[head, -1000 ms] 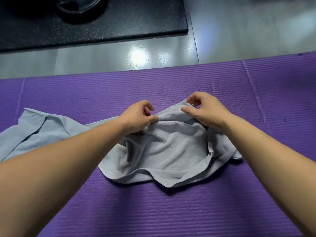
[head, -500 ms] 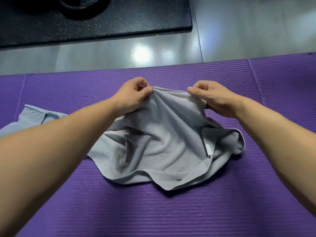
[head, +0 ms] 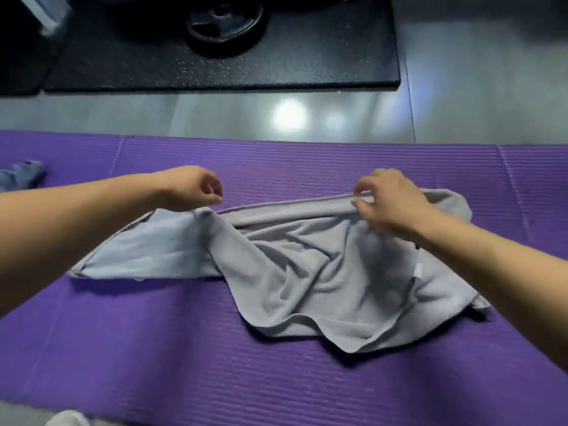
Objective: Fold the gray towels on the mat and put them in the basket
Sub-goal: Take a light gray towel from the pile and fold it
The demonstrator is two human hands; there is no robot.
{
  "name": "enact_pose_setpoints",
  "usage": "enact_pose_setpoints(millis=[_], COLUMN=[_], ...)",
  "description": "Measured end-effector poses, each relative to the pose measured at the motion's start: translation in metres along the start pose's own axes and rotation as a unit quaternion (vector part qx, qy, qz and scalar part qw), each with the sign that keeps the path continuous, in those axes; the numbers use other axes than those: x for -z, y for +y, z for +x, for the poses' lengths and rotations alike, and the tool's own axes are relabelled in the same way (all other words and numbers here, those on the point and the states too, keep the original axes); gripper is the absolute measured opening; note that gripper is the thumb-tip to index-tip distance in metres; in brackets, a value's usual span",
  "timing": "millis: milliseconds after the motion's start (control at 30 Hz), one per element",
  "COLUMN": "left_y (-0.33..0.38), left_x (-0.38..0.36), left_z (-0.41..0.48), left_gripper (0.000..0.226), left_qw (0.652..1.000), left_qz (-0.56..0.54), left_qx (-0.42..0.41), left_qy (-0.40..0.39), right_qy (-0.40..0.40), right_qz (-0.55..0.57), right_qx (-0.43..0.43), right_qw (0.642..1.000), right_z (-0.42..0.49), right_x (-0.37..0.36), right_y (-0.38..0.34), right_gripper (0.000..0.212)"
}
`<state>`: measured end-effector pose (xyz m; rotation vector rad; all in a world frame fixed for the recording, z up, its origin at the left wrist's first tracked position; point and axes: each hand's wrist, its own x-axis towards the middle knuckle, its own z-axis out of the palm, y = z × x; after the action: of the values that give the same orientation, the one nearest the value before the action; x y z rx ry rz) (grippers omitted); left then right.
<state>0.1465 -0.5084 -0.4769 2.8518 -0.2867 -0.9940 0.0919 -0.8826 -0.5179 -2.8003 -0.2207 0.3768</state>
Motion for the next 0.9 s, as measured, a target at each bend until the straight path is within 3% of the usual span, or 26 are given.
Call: enact_pose_setpoints(millis=[100,267,433,500,567,633,767,833,900], left_y=[-0.046,-0.144,-0.209,-0.22,-0.23,-0.239,-0.235,-0.229,-0.224], left_x=[0.001,-0.019,-0.053,-0.06,-0.064,-0.066,-0.069,-0.071,-0.073], left_z=[-0.016,-0.038,-0.05,-0.052,-0.053,-0.054,-0.069,-0.08,-0.09], left_gripper=[0.011,0.021,0.038,0.052,0.05,0.039,0.016,0.015,0.011], left_qw=[0.998,0.971,0.941,0.932,0.925,0.912,0.838,0.82,0.808], left_qz=[-0.001,-0.116,-0.191,-0.213,-0.246,-0.326,-0.53,-0.563,-0.574], left_qx=[0.034,0.166,0.231,0.234,0.234,0.211,0.078,-0.006,-0.062], left_qy=[0.049,0.127,0.159,0.177,0.169,0.133,0.102,0.104,0.113], right_qy=[-0.108,-0.181,-0.194,-0.178,-0.149,-0.124,-0.095,-0.133,-0.192], right_qz=[0.05,0.043,0.073,0.1,0.138,0.168,0.223,0.302,0.366], right_qx=[0.08,0.119,0.092,0.07,0.052,0.037,-0.012,-0.04,-0.044], right_qw=[0.99,0.975,0.974,0.976,0.978,0.977,0.97,0.943,0.91], right_z=[0.004,0.022,0.057,0.073,0.089,0.103,0.129,0.136,0.141], right_x=[-0.003,-0.009,-0.032,-0.049,-0.066,-0.079,-0.102,-0.106,-0.108], right_y=[-0.062,-0.146,-0.227,-0.257,-0.285,-0.312,-0.356,-0.371,-0.377], right_gripper=[0.018,0.008,0.012,0.014,0.02,0.028,0.05,0.064,0.061])
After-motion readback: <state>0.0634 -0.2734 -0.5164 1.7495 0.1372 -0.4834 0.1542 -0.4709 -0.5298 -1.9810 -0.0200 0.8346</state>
